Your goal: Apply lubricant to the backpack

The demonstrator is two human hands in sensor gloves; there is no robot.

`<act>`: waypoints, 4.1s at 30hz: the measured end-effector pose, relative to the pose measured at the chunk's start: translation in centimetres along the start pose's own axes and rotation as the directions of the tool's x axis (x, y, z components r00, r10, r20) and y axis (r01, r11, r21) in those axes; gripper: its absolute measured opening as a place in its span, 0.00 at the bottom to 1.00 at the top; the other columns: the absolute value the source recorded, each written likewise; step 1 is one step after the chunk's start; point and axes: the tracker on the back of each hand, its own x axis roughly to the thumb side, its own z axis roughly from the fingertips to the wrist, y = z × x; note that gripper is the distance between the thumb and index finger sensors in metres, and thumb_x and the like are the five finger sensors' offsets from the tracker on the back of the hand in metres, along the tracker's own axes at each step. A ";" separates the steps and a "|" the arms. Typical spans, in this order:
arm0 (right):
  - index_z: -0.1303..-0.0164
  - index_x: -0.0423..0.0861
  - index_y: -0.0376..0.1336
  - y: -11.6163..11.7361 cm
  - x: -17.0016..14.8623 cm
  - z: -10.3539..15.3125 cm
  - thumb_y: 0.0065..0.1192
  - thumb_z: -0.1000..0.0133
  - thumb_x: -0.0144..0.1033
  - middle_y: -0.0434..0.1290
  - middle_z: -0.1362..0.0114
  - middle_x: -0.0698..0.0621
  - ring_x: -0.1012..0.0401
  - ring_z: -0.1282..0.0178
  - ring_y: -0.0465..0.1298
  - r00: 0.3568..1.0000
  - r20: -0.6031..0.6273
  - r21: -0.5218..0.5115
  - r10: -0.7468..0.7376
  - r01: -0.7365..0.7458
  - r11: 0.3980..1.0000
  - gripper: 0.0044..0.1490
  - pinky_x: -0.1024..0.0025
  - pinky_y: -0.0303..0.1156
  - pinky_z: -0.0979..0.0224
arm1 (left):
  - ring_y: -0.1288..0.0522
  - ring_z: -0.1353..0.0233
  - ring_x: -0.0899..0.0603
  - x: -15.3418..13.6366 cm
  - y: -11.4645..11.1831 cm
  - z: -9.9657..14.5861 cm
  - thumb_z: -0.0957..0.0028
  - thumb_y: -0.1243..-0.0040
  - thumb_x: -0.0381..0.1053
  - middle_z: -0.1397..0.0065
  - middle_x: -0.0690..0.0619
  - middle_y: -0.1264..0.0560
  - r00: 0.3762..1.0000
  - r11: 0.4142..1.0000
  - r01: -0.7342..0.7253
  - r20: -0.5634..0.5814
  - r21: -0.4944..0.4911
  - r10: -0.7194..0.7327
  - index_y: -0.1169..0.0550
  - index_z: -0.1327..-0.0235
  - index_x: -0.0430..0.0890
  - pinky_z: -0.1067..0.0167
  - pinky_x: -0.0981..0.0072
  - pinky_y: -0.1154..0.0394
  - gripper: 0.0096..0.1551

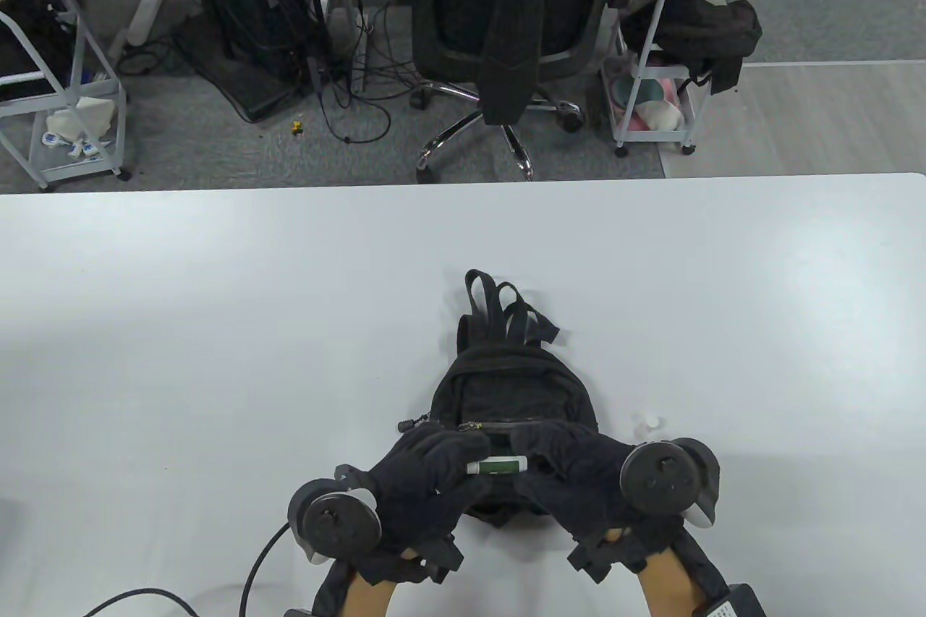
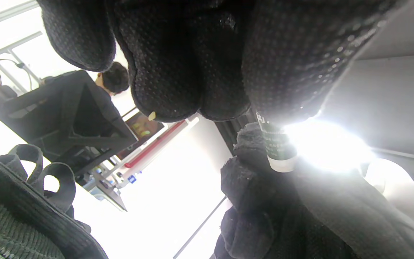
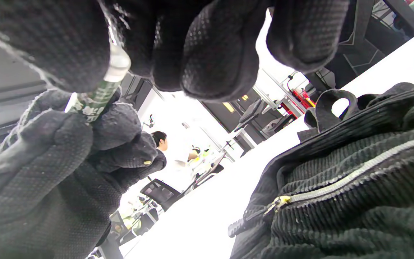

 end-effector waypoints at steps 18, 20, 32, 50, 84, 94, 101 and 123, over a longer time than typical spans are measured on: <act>0.33 0.59 0.66 0.1 -0.5 0.0 0.62 0.50 0.65 0.76 0.35 0.55 0.59 0.50 0.85 0.999 -0.014 0.012 -0.033 0.033 0.999 0.36 0.52 0.77 0.38 | 0.13 0.48 0.39 0.0 0.1 0.0 0.60 0.20 0.54 0.46 0.51 0.14 1.000 1.000 -0.010 -0.001 0.008 0.010 0.16 0.45 0.47 0.37 0.31 0.24 0.30; 0.31 0.60 0.63 0.1 -0.3 0.0 0.69 0.51 0.62 0.74 0.32 0.56 0.59 0.48 0.84 1.000 -0.004 0.015 -0.017 0.017 1.000 0.38 0.52 0.77 0.38 | 0.13 0.48 0.39 0.0 0.0 0.0 0.60 0.20 0.54 0.46 0.51 0.14 1.000 1.000 -0.007 -0.001 0.006 0.007 0.16 0.45 0.47 0.37 0.31 0.24 0.30; 0.29 0.60 0.61 0.0 -0.5 -0.2 0.69 0.50 0.60 0.72 0.30 0.56 0.59 0.47 0.84 1.000 -0.012 0.017 -0.024 0.024 1.000 0.39 0.52 0.76 0.36 | 0.13 0.48 0.39 -0.3 0.0 -0.3 0.60 0.21 0.53 0.46 0.51 0.14 1.000 1.000 -0.008 -0.005 -0.002 0.008 0.16 0.45 0.47 0.37 0.31 0.24 0.30; 0.35 0.61 0.66 -0.1 -0.3 0.0 0.69 0.50 0.57 0.73 0.30 0.56 0.59 0.44 0.84 1.000 0.010 0.026 0.004 -0.004 1.000 0.32 0.50 0.75 0.33 | 0.12 0.48 0.39 -0.2 -0.1 -0.2 0.61 0.21 0.53 0.47 0.51 0.14 0.999 0.999 -0.033 -0.006 0.001 0.033 0.16 0.45 0.47 0.38 0.31 0.24 0.30; 0.36 0.60 0.68 -0.2 -0.2 0.0 0.66 0.49 0.60 0.75 0.32 0.55 0.58 0.45 0.85 1.000 0.007 0.003 -0.015 0.015 1.000 0.32 0.49 0.75 0.34 | 0.13 0.48 0.39 -0.1 0.0 -0.2 0.60 0.21 0.54 0.47 0.51 0.14 1.000 1.000 -0.018 0.003 0.004 0.018 0.16 0.44 0.46 0.37 0.31 0.25 0.30; 0.34 0.61 0.65 -0.2 0.0 0.1 0.72 0.51 0.58 0.74 0.31 0.56 0.59 0.45 0.84 1.000 0.010 -0.008 0.003 -0.003 1.000 0.34 0.49 0.75 0.33 | 0.13 0.48 0.39 -0.1 -0.2 -0.2 0.60 0.21 0.54 0.47 0.51 0.14 1.000 1.000 -0.015 0.006 -0.004 0.015 0.16 0.45 0.46 0.38 0.31 0.24 0.30; 0.33 0.58 0.67 -0.5 -0.4 0.1 0.68 0.51 0.64 0.76 0.33 0.54 0.58 0.47 0.86 0.999 -0.001 -0.008 -0.037 0.037 0.999 0.37 0.49 0.75 0.34 | 0.12 0.49 0.39 0.0 -0.1 -0.2 0.60 0.21 0.54 0.47 0.51 0.14 1.000 1.000 -0.026 0.008 0.003 0.026 0.16 0.45 0.46 0.38 0.32 0.24 0.30; 0.41 0.55 0.72 -0.7 0.0 0.0 0.69 0.51 0.61 0.86 0.53 0.59 0.66 0.66 0.91 0.995 -0.036 -0.050 -0.096 0.094 0.994 0.33 0.61 0.83 0.43 | 0.14 0.47 0.38 1.4 -1.9 0.2 0.59 0.22 0.54 0.45 0.51 0.15 0.996 0.998 0.059 0.073 0.008 -0.059 0.18 0.44 0.47 0.38 0.32 0.24 0.30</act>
